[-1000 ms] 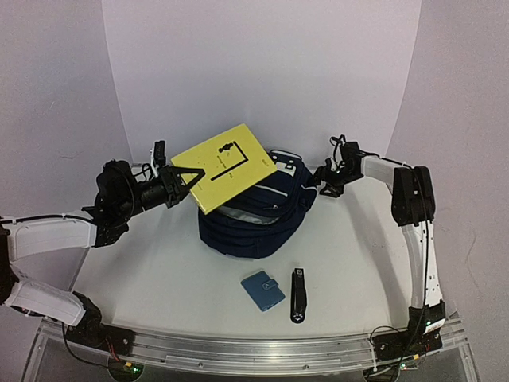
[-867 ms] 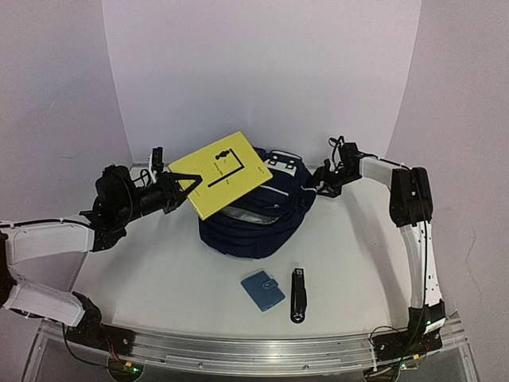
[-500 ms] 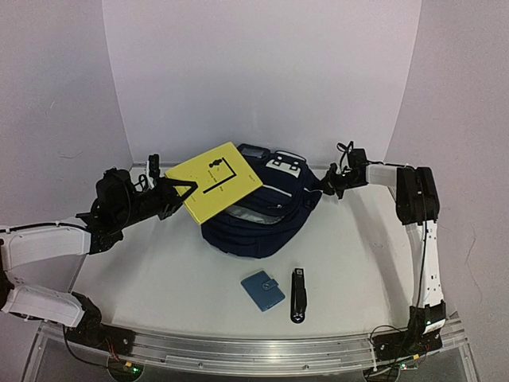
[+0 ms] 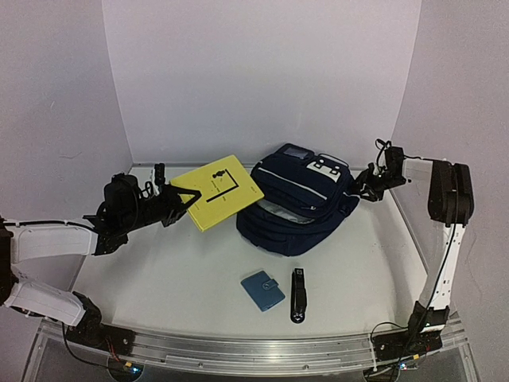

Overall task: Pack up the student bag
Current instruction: Adjust the student bag at the center of the board.

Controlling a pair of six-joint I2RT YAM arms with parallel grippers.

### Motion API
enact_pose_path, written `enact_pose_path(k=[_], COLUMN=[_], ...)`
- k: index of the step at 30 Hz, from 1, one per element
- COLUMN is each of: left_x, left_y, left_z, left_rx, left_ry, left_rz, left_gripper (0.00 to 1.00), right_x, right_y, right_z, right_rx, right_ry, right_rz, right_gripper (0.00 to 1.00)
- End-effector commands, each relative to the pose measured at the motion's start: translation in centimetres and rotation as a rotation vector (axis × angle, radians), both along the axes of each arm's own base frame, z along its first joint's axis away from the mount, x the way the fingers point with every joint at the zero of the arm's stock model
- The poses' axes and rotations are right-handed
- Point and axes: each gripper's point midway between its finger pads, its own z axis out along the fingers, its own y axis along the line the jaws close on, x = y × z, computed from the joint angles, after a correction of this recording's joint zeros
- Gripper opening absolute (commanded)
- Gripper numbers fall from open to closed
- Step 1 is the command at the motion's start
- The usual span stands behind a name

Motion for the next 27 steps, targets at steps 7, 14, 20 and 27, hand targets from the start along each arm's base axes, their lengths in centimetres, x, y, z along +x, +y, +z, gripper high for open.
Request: enact_pose_path(k=[7,14,20,27], left_x=[-0.6,-0.7,-0.8,-1.4], left_y=[0.0,0.6,1.9,3.2], left_z=[5.5,4.2,3.7,3.6], left_rx=[-0.140,-0.148,-0.132,-0.124], left_ry=[-0.158,-0.111,-0.081,-0.068], left_rz=[-0.020,0.014,0.075,0.117], left_gripper=[0.00,0.00,0.00,0.00], right_x=[-2.1,-8.0,-12.0,-14.9], right_y=[2.1,12.8,20.0,24.5], right_z=[15.6,17.9,17.1,13.0], right_rx=[-0.276,-0.581,-0.769,-0.949], right_ry=[-0.371,-0.541,-0.636,-0.639], right_rz=[0.217,0.592,0.827,1.010], right_gripper=[0.82,0.86,0.92,0.93])
